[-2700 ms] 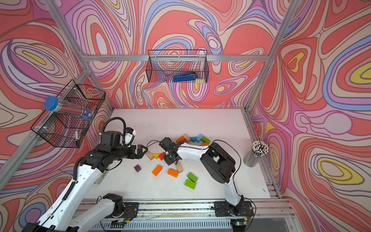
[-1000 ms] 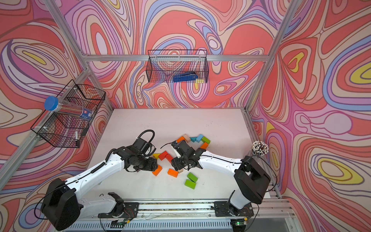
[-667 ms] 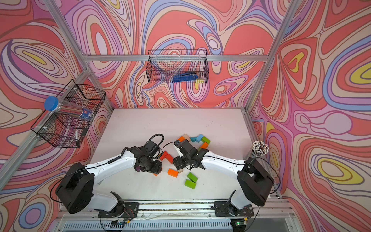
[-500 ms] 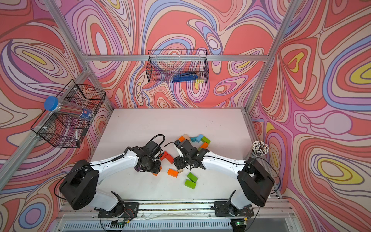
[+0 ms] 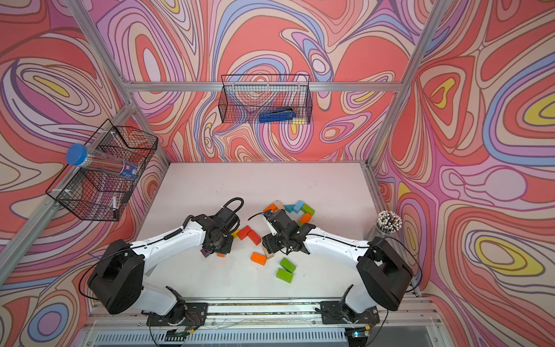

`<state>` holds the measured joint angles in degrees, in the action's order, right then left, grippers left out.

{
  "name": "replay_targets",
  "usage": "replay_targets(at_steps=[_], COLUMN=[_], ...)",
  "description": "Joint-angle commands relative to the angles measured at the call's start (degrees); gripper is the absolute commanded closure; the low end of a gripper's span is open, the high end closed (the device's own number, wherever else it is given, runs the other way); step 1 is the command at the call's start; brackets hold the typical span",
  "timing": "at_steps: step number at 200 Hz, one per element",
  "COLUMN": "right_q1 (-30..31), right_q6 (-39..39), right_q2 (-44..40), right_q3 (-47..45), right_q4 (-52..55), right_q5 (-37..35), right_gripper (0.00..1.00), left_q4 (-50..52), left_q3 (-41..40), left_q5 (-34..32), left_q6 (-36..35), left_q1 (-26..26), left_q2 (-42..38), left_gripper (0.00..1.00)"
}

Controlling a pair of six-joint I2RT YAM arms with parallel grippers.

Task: Assemble a heart with building blocks
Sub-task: Assemble the building block at the center of the board.

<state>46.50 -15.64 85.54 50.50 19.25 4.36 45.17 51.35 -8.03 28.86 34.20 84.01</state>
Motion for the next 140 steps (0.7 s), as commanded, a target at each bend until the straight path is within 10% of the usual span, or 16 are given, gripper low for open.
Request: replay_targets(at_steps=[1, 140], right_q1=[-0.3, -0.5], right_q6=[0.0, 0.5], right_q2=[-1.3, -1.8], right_q3=[-0.8, -1.3], right_q4=[-1.2, -0.5], right_q5=[-0.2, -1.2], right_gripper=[0.33, 0.34], left_q4=[5.8, -0.5], left_q3=[0.5, 2.8], left_q5=[-2.9, 0.5], left_q6=[2.9, 0.6], left_q1=[-1.5, -10.2], left_q2=[-2.4, 6.8], left_gripper=[0.77, 0.69])
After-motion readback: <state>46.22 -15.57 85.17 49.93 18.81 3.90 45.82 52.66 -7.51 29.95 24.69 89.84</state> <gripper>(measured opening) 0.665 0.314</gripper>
